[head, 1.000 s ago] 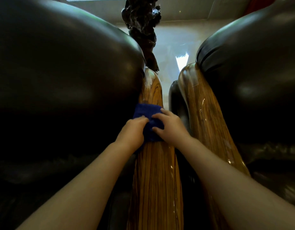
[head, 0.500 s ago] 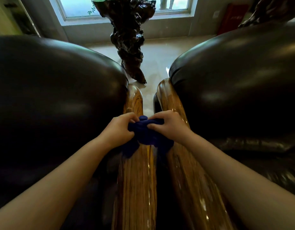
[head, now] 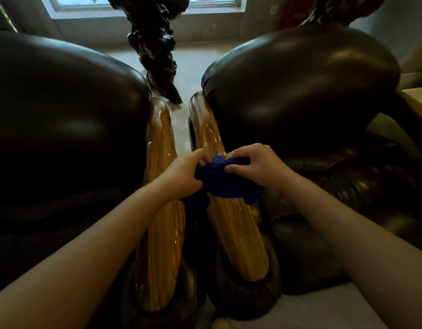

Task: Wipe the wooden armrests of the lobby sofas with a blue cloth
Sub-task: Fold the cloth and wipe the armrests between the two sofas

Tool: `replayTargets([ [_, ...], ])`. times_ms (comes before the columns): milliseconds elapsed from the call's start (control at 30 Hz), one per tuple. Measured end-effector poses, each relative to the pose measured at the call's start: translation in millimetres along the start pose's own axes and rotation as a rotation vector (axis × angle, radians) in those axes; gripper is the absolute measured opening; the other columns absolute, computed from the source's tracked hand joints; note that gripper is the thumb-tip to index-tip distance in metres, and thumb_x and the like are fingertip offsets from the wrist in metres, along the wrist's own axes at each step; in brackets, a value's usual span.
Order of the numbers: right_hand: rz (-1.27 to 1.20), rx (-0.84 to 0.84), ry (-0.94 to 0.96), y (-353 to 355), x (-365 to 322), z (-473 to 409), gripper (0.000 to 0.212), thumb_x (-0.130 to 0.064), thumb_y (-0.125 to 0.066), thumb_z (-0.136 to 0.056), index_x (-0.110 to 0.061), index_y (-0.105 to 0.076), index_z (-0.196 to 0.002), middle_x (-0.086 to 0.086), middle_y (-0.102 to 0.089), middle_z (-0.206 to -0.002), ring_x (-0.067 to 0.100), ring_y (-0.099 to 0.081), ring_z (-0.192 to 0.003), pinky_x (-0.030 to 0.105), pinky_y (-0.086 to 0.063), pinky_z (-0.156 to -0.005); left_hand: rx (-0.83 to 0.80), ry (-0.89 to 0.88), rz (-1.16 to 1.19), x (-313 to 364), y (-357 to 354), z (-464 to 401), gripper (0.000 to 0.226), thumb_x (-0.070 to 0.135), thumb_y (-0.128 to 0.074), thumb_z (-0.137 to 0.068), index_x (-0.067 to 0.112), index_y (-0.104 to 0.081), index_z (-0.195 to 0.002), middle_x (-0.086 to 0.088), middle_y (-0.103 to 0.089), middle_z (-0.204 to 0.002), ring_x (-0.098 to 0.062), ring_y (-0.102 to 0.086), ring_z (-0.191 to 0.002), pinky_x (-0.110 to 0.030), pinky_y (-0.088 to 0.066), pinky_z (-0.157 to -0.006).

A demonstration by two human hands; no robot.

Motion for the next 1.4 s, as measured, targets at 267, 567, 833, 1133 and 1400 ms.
replayTargets([
  [267,-0.057,-0.068,-0.057,-25,65,65,0.020,-0.028,-0.065,-0.080,-0.037,-0.063,-0.098,-0.025,-0.058,-0.102,-0.009,-0.054,-0.094,0.015,-0.042,-0.079,0.005,0.045,0.020,-5,-91,13,0.049,0.006,-0.065,-0.072,0.044,-0.045,-0.095,0.015,-0.047,-0.105,-0.008,-0.054,-0.096,-0.022,-0.051,-0.074],
  [567,-0.184,-0.235,-0.119,-57,148,95,0.021,-0.023,-0.068,-0.079,-0.033,-0.065,-0.097,-0.024,-0.057,-0.098,-0.009,-0.055,-0.092,0.018,-0.047,-0.078,-0.024,0.334,0.361,-13,-175,24,0.038,0.002,-0.064,-0.077,0.031,-0.056,-0.100,0.007,-0.057,-0.104,-0.006,-0.060,-0.092,-0.021,-0.052,-0.069],
  [833,-0.221,-0.255,-0.115,-40,154,113,0.023,-0.022,-0.067,-0.080,-0.025,-0.066,-0.102,-0.015,-0.061,-0.109,0.002,-0.057,-0.099,0.027,-0.050,-0.084,-0.039,0.378,0.444,7,-184,37,0.037,0.008,-0.067,-0.076,0.038,-0.061,-0.098,0.009,-0.064,-0.104,-0.002,-0.063,-0.094,-0.019,-0.052,-0.070],
  [1133,-0.227,-0.273,-0.097,-44,154,117,0.022,-0.024,-0.066,-0.081,-0.030,-0.065,-0.101,-0.025,-0.055,-0.102,-0.005,-0.054,-0.093,0.016,-0.047,-0.073,-0.086,0.373,0.499,9,-180,50,0.037,0.004,-0.062,-0.080,0.027,-0.061,-0.110,0.008,-0.063,-0.110,-0.003,-0.061,-0.100,-0.017,-0.053,-0.073],
  [1400,-0.236,-0.331,-0.148,-74,183,104,0.017,-0.028,-0.067,-0.079,-0.043,-0.061,-0.085,-0.025,-0.058,-0.092,-0.005,-0.058,-0.087,0.014,-0.048,-0.064,-0.130,0.364,0.383,-24,-191,31,0.036,0.006,-0.061,-0.081,0.035,-0.060,-0.101,0.011,-0.061,-0.107,-0.002,-0.059,-0.100,-0.018,-0.049,-0.075],
])
Point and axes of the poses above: each hand's wrist, its own z-axis away from the middle knuckle, its own y-axis out of the back of the hand, x = y × z, the point moved 5 cm from there along -z, towards the middle knuckle
